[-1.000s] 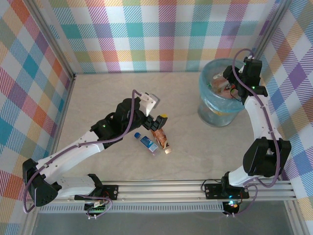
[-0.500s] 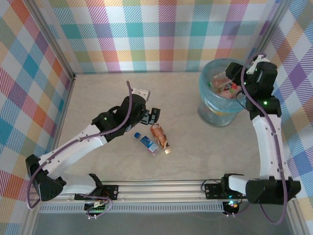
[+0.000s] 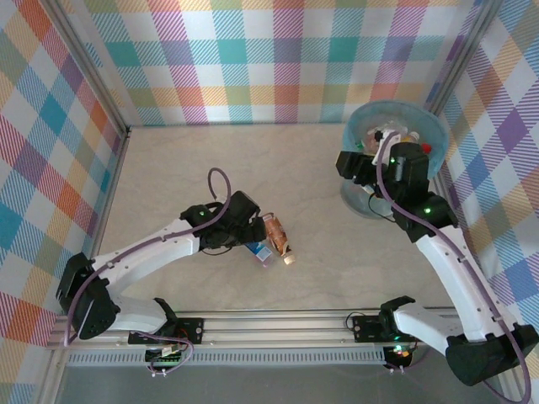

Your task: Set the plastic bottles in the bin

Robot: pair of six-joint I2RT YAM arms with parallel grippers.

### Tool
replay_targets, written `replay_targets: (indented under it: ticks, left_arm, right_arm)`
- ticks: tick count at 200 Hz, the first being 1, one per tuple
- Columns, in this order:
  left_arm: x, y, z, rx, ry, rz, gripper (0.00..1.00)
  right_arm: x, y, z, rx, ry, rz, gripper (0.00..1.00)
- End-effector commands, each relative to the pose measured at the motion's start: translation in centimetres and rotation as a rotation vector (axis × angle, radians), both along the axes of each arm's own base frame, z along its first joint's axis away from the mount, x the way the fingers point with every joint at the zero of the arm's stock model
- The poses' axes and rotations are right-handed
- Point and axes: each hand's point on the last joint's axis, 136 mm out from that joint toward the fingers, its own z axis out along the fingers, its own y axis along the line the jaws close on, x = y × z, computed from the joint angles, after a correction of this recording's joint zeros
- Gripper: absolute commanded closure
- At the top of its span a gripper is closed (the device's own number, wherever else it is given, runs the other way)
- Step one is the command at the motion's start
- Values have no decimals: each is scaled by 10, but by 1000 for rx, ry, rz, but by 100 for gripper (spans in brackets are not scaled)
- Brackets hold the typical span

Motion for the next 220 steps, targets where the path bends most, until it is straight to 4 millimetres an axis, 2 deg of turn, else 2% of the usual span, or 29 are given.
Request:
replay_targets:
  ticks: [1, 49, 91, 124, 168, 220]
  left_arm:
    - [-4, -13, -18, -89, 71, 64, 3]
    - [-9, -29, -62, -124, 170, 103, 6]
    - [-12, -39, -85, -124, 214, 103, 6]
    - [-11, -43, -97, -116, 235, 97, 12]
    - [-17, -36, -101, -105, 239, 88, 27]
    - [-22, -20, -85, -75, 189, 60, 32]
  right_arm:
    - [1, 12, 3, 52, -9, 38, 31]
    - [3, 23, -14, 95, 13, 76, 28]
    - [4, 27, -21, 109, 28, 89, 27]
    - [3, 30, -27, 121, 50, 97, 27]
    - [3, 29, -34, 120, 65, 94, 27]
    - [2, 29, -33, 126, 65, 95, 27]
